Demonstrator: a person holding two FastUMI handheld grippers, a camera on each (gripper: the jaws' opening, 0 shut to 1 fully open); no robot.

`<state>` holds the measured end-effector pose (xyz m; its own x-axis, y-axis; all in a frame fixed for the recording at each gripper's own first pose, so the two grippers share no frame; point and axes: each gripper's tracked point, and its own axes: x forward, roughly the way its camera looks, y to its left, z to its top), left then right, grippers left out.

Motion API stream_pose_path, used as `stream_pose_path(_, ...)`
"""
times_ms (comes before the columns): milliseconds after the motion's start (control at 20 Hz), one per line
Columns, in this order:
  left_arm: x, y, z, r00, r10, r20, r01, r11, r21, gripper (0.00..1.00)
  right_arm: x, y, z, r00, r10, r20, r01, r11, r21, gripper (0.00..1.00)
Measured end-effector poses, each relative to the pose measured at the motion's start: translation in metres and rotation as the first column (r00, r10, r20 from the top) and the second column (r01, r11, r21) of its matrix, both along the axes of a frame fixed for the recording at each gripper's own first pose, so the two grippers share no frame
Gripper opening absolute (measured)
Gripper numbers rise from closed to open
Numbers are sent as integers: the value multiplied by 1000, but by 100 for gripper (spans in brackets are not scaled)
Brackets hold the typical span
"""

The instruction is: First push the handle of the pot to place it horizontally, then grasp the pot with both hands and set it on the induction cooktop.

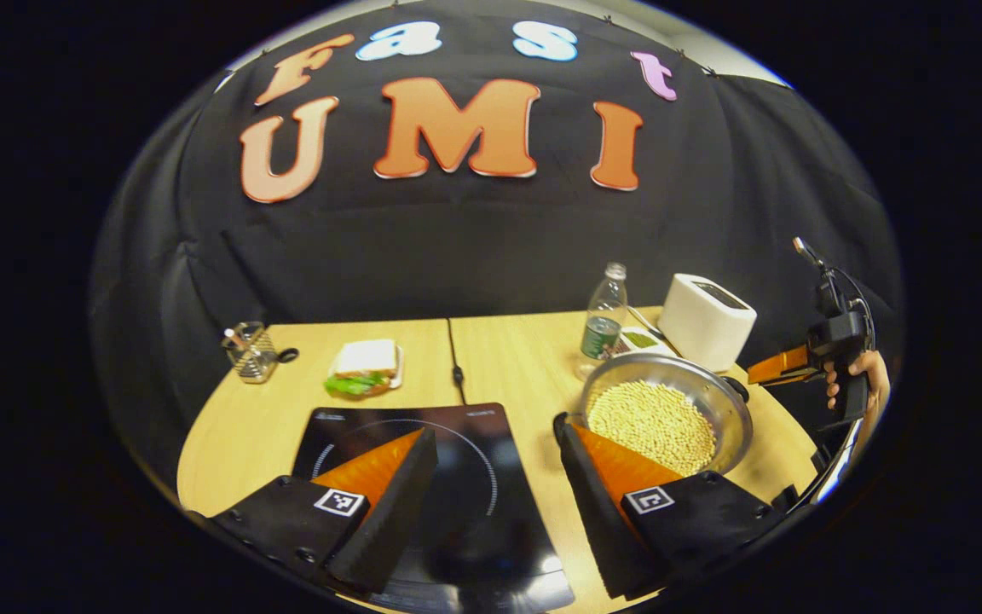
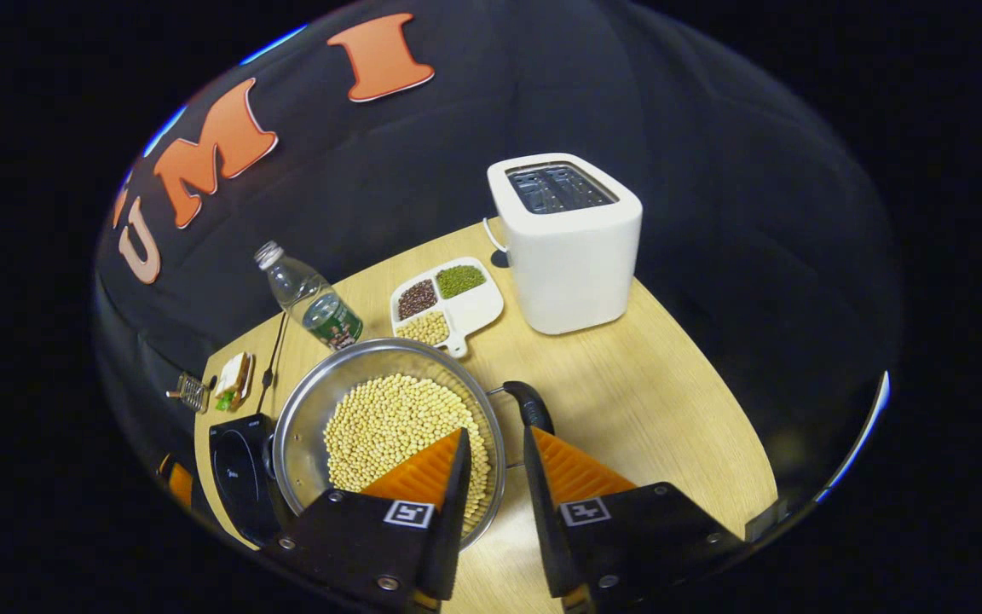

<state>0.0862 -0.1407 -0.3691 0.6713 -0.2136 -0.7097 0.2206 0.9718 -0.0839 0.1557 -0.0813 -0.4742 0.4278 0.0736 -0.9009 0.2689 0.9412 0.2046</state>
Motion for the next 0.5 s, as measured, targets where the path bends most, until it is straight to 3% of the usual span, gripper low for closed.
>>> stream_pose_path(100, 2, -23, -21, 997, -37, -60, 37, 999, 2, 95, 3, 3, -6, 1000, 29, 4, -29, 999, -23, 56)
stream_pose_path(200, 7, -40, -41, 991, -82, -104, 86, 996, 26, 96, 3, 8, -11, 998, 57, -6, -57, 998, -38, 66)
stream_pose_path(350, 17, -55, -69, 984, -95, -148, 101, 994, 35, 96, 1, 7, -22, 995, 102, -20, -103, 991, -90, 72)
stream_pose_path(500, 18, -76, -87, 969, -77, -233, 68, 997, -46, 93, 3, 2, -30, 993, 117, -31, -120, 984, -133, 72)
